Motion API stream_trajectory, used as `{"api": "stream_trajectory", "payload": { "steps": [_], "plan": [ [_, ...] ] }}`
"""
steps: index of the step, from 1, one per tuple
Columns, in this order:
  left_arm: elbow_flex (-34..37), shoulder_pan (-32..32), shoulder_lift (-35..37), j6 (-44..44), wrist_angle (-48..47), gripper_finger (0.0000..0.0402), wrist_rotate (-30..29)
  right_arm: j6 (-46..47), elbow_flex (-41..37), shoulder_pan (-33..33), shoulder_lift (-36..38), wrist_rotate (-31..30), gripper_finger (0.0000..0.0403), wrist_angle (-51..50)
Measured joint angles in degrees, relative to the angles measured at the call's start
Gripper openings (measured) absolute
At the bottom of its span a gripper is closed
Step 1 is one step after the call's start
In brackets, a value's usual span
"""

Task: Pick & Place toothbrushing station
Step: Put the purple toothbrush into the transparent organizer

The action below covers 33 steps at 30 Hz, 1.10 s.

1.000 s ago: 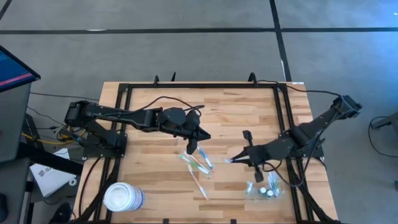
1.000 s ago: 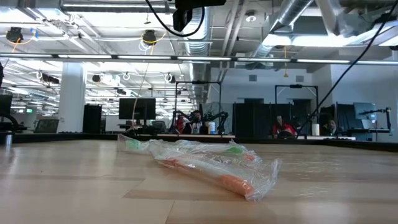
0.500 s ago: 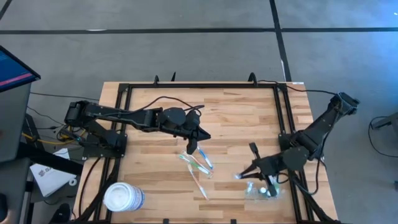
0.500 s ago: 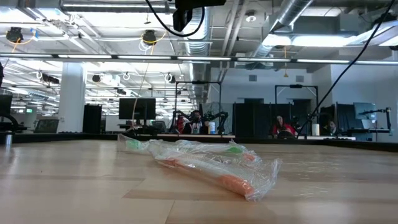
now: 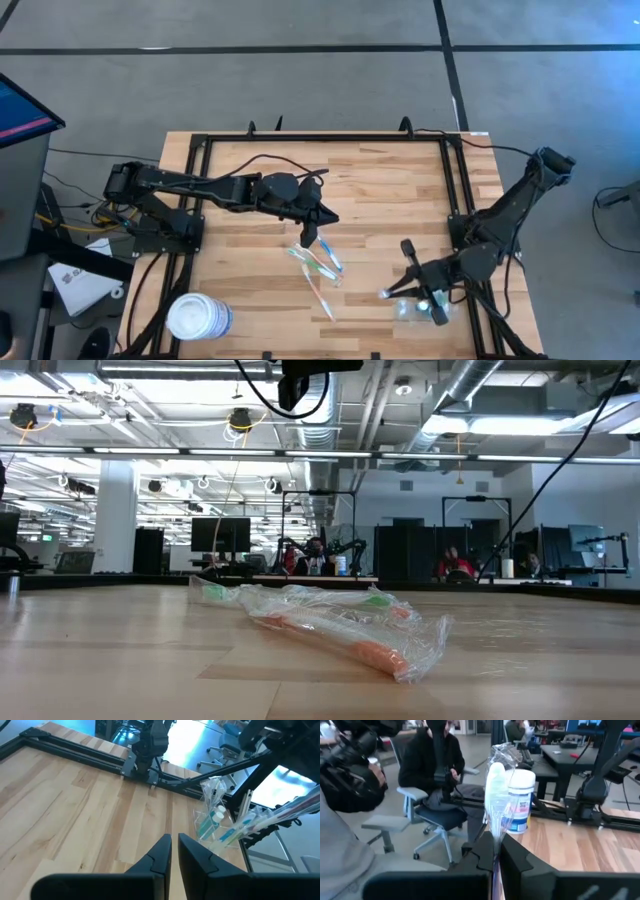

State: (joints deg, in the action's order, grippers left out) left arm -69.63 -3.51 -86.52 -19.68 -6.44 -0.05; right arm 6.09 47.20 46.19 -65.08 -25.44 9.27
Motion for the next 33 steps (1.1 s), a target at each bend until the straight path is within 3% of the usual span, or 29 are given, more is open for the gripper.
{"api": "stream_trajectory", "payload": {
  "steps": [10,23,33],
  "plan": [
    [0.0,0.0,0.0,0.0,0.0,0.0026,0.0,2.7,-4.3,3.0,-1.8,-0.2,0.0001,7.3],
    [0.0,0.0,0.0,0.0,0.0,0.0026,-0.4,6.7,-4.4,4.6,-6.8,-2.2,0.0001,8.1],
    [0.0,0.0,0.0,0.0,0.0,0.0026,-0.5,9.4,-4.4,9.6,-7.3,-11.8,0.0001,5.7]
  ]
}}
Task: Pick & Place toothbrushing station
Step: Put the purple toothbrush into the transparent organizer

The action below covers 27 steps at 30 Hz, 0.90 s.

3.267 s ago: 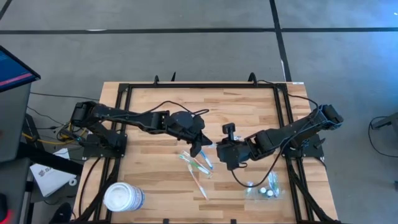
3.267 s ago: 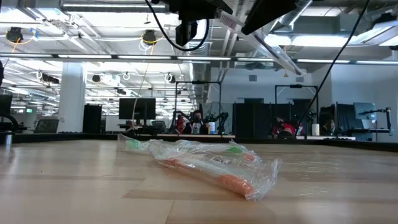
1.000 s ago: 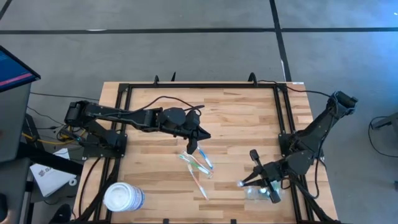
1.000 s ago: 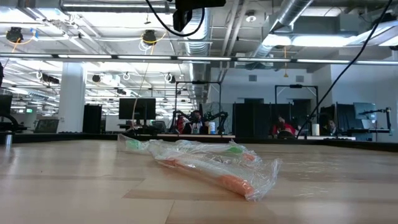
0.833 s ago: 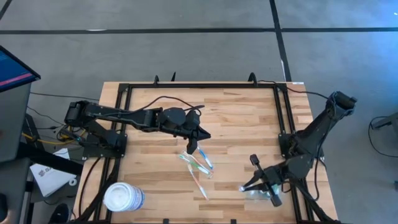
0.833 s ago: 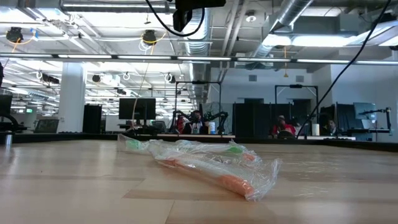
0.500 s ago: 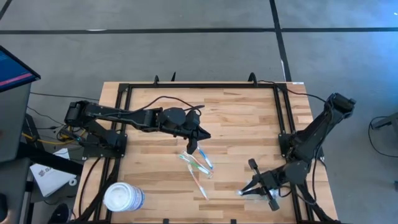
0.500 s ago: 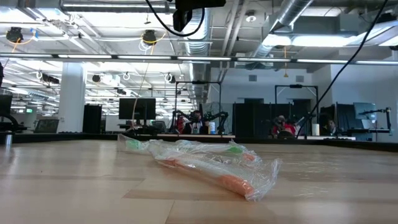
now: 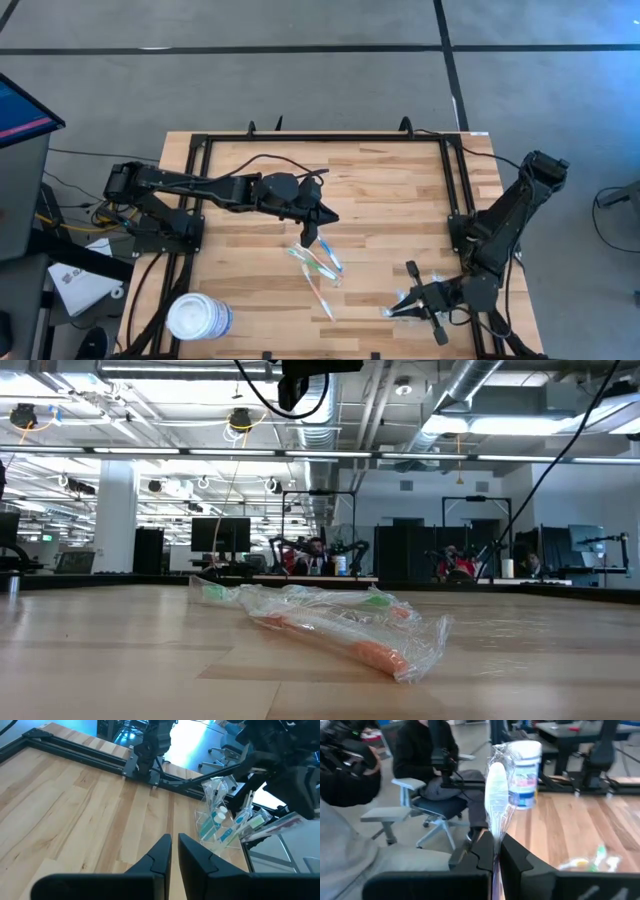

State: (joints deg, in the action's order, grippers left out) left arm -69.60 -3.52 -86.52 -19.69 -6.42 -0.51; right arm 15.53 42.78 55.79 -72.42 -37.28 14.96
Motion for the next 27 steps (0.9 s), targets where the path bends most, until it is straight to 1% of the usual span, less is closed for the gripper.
{"api": "stream_trajectory", "payload": {
  "steps": [5,10,14,20,27],
  "plan": [
    [0.0,0.0,0.0,0.0,0.0,0.0026,0.0,4.0,0.0,1.9,0.0,-5.2,0.0001,-3.6],
    [0.0,0.0,0.0,0.0,0.0,0.0026,0.0,4.7,-0.1,3.4,0.0,-7.3,0.0001,-4.2],
    [0.0,0.0,0.0,0.0,0.0,0.0026,0.0,6.4,-3.8,4.0,0.0,-9.2,0.0001,0.0],
    [0.0,0.0,0.0,0.0,0.0,0.0026,0.1,7.0,-11.2,4.0,0.0,-9.5,0.0001,12.7],
    [0.0,0.0,0.0,0.2,0.0,0.0026,0.1,7.0,-12.5,5.2,0.6,-9.3,0.0001,13.2]
  ]
}}
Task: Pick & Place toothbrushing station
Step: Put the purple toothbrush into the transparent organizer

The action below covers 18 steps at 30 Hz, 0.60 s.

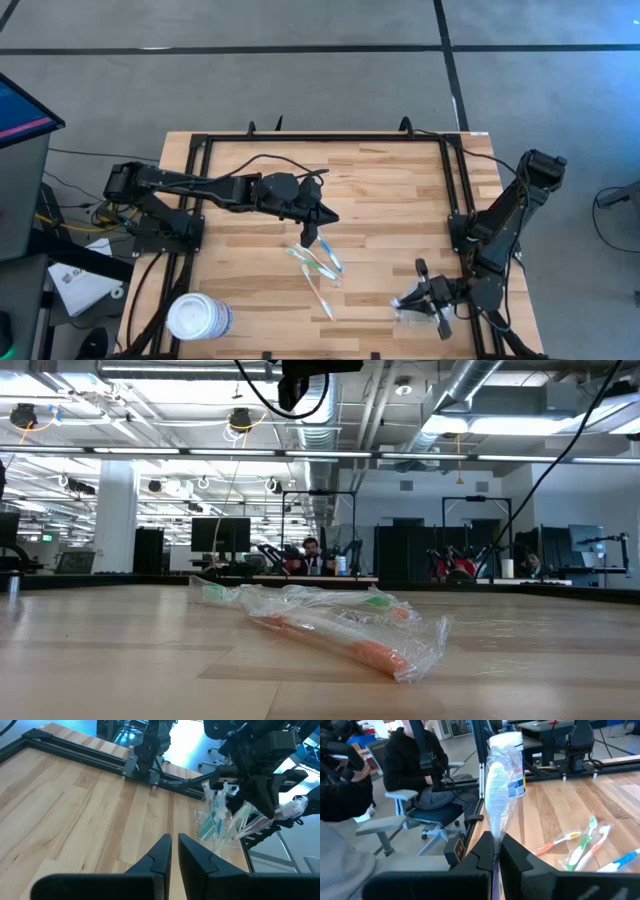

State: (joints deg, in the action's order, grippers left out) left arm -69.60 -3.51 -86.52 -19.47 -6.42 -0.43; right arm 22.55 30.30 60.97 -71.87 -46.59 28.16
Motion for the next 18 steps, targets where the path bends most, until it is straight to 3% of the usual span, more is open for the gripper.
{"api": "stream_trajectory", "payload": {
  "steps": [18],
  "plan": [
    [0.0,0.0,0.0,0.2,0.0,0.0026,0.0,2.4,0.0,0.2,0.0,0.0,0.0031,-4.1]
  ]
}}
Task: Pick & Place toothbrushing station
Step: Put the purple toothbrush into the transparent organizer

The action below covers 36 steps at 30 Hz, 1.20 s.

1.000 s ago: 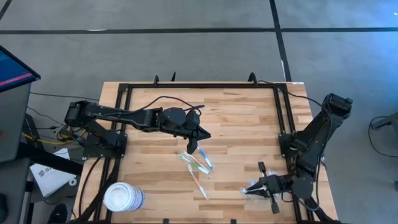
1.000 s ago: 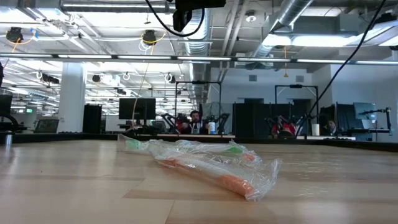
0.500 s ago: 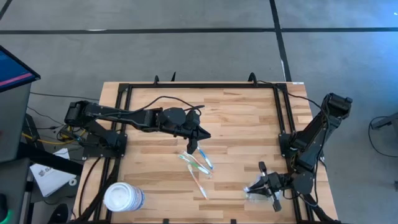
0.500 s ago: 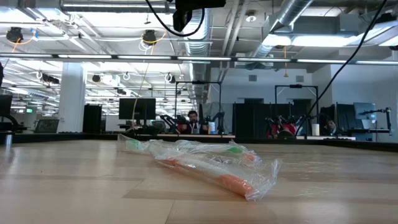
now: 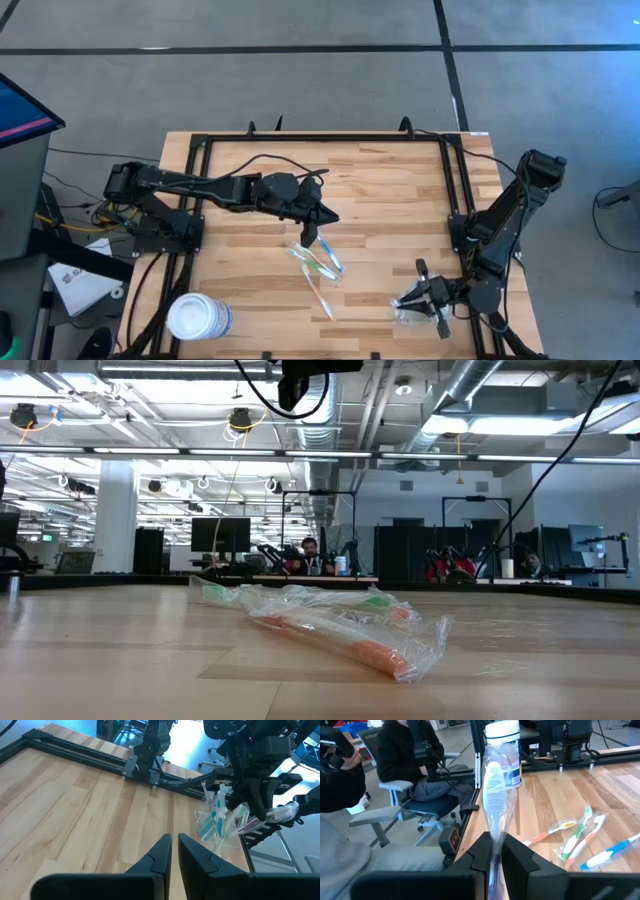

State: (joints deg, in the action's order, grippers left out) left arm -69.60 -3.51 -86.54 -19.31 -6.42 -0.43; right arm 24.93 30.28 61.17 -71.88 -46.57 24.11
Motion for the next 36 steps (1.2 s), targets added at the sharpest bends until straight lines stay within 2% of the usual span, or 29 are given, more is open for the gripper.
{"api": "stream_trajectory", "payload": {
  "steps": [7,12,22,36],
  "plan": [
    [0.0,0.0,0.0,0.0,0.0,0.0026,0.0,0.6,0.0,1.9,0.0,-0.1,0.0018,-0.1],
    [0.0,0.0,0.0,0.0,0.0,0.0026,0.0,0.6,0.0,3.6,-0.1,-4.1,0.0021,-0.5],
    [0.0,0.0,0.0,0.0,0.0,0.0026,0.0,5.0,0.0,3.7,-0.6,-6.2,0.0021,-4.1],
    [0.0,0.0,0.0,0.0,0.0,0.0026,0.0,7.7,0.0,3.7,-0.6,-6.3,0.0031,-5.7]
  ]
}}
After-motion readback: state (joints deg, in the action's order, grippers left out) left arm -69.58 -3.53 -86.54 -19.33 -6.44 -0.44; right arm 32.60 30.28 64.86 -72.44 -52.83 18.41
